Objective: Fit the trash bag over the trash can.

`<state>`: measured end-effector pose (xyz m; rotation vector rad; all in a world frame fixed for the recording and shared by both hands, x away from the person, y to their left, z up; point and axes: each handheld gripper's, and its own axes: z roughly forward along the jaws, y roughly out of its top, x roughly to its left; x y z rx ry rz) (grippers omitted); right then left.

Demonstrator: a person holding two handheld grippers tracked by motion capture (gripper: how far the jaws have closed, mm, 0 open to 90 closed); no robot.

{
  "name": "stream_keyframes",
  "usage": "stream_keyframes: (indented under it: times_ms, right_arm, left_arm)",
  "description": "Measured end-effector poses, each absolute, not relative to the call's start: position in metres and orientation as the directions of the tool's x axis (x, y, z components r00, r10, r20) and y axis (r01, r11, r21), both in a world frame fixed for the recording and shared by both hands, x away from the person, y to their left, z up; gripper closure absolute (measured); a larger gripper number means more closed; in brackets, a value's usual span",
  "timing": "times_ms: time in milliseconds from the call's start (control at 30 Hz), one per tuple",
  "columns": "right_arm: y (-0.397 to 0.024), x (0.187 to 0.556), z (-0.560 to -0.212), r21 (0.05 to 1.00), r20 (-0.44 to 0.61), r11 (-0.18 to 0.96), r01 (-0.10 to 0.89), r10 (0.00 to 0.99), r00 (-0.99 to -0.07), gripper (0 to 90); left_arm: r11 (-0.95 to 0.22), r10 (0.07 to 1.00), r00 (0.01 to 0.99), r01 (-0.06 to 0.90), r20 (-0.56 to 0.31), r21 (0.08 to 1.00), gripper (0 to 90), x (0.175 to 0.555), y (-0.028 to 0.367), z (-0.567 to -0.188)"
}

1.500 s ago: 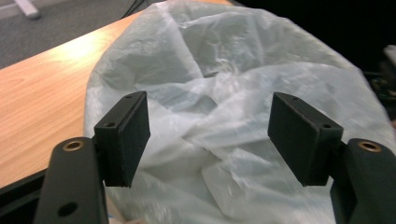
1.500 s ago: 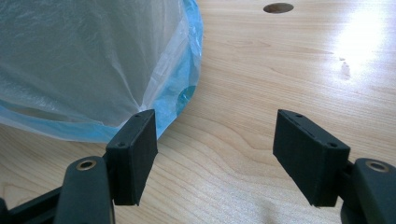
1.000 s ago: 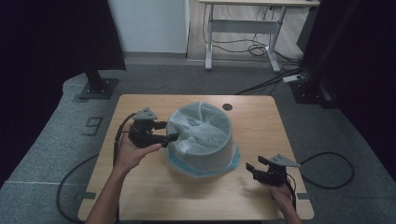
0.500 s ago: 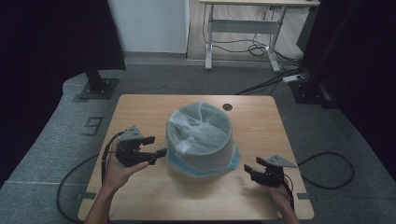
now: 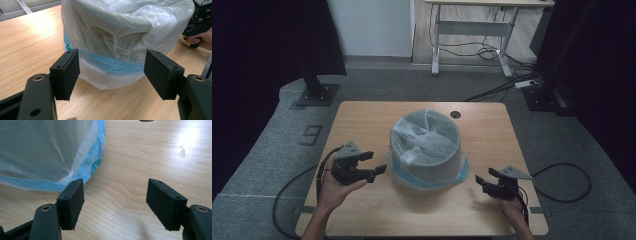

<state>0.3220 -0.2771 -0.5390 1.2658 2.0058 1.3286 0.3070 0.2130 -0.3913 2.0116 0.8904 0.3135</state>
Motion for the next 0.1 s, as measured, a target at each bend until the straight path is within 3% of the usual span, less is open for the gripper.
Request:
stream_keyframes:
  times_ms: [100]
  right_arm:
    - [-0.2778, 0.3222, -0.539, 0.88, 0.13, 0.131, 0.457, 0.858, -0.496, 29.8]
  left_arm:
    - [-0.344, 0.698, 0.706, 0.476, -0.119, 0.809, 29.0, 0.3084, 0.2141, -0.3936]
